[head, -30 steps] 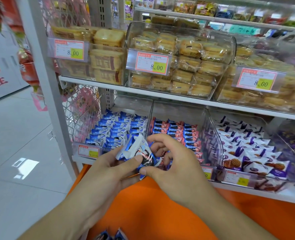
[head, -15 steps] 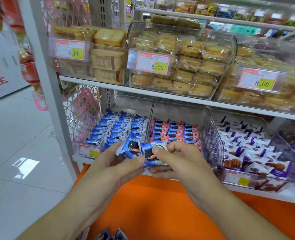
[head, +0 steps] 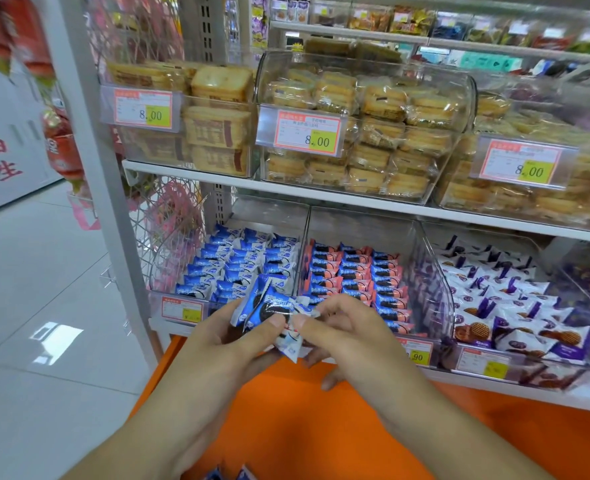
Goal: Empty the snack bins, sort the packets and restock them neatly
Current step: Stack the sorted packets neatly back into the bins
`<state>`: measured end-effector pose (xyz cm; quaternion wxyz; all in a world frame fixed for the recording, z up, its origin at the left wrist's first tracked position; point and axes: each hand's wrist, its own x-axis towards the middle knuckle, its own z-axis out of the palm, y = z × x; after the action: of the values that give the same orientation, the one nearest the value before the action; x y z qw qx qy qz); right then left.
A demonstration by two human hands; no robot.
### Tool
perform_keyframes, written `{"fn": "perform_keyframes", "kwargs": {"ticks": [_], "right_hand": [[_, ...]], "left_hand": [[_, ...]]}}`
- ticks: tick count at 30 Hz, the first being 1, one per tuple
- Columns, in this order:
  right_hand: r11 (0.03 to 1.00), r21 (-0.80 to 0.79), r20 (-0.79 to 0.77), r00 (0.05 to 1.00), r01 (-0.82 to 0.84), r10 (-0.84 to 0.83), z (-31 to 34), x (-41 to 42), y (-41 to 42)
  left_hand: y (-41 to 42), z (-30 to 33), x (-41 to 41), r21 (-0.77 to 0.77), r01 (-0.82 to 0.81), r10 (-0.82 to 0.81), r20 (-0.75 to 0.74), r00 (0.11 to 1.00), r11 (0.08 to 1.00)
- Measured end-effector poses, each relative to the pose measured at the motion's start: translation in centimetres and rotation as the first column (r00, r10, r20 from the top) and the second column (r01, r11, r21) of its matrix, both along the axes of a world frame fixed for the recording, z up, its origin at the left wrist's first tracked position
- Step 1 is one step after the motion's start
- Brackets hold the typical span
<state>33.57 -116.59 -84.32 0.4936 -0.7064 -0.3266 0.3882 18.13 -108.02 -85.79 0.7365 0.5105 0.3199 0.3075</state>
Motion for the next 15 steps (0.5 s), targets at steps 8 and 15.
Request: {"fn": "perform_keyframes", "kwargs": {"ticks": [8, 15], "right_hand": [[0.99, 0.136, -0.035, 0.998, -0.038, 0.043, -0.7, 0.1, 0.2], [0.983, 0.114, 0.059, 0.989, -0.142, 0.136, -1.0, 0.1, 1.1]], "left_hand": [[1.2, -0.1, -0.7, 0.097, 0.102, -0.084, -0.182, 0.98, 0.99], [4.1, 1.1, -2.2, 0.275, 0.344, -0.213, -0.412, 0.886, 0.898]]}}
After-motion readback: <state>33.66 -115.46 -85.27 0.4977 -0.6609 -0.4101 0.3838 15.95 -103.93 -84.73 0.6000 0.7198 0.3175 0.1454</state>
